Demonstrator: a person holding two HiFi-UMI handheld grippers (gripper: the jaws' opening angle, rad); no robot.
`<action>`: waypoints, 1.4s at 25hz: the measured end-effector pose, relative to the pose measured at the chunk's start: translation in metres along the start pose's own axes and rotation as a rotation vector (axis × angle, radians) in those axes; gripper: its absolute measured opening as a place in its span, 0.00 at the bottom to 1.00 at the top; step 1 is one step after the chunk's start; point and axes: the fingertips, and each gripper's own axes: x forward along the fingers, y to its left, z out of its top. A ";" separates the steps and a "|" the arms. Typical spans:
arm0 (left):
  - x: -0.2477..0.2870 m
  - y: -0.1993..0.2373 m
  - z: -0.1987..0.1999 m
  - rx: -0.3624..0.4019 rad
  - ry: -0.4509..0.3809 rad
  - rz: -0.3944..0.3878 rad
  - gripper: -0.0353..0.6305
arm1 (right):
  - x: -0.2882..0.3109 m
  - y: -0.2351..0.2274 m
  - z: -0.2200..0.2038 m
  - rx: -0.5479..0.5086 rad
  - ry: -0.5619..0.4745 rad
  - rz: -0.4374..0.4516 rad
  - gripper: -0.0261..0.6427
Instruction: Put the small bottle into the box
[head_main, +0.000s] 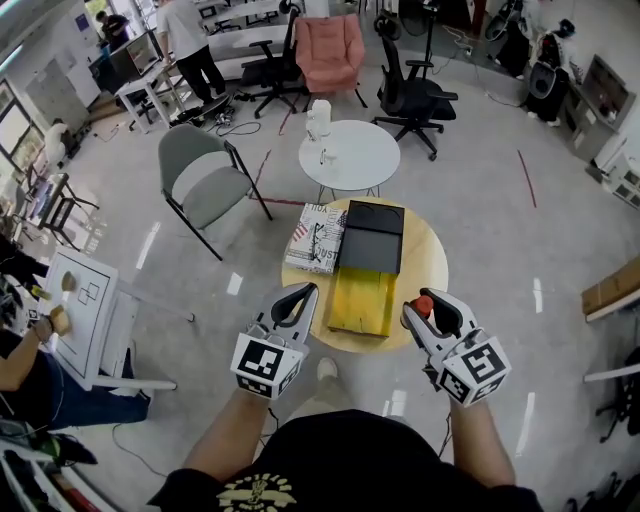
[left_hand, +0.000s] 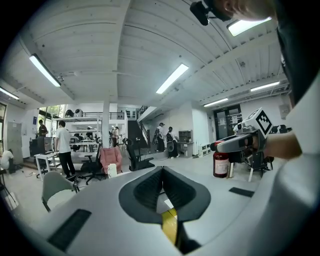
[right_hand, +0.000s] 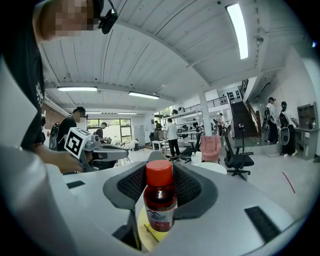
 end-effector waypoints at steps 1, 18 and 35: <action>0.002 0.003 -0.003 0.000 0.008 0.001 0.08 | 0.006 -0.001 -0.002 0.003 0.008 0.005 0.29; 0.012 0.050 -0.042 -0.023 0.076 0.039 0.08 | 0.083 -0.026 -0.060 0.031 0.129 -0.013 0.29; 0.026 0.073 -0.076 -0.033 0.142 0.040 0.08 | 0.129 -0.044 -0.131 0.041 0.275 -0.025 0.29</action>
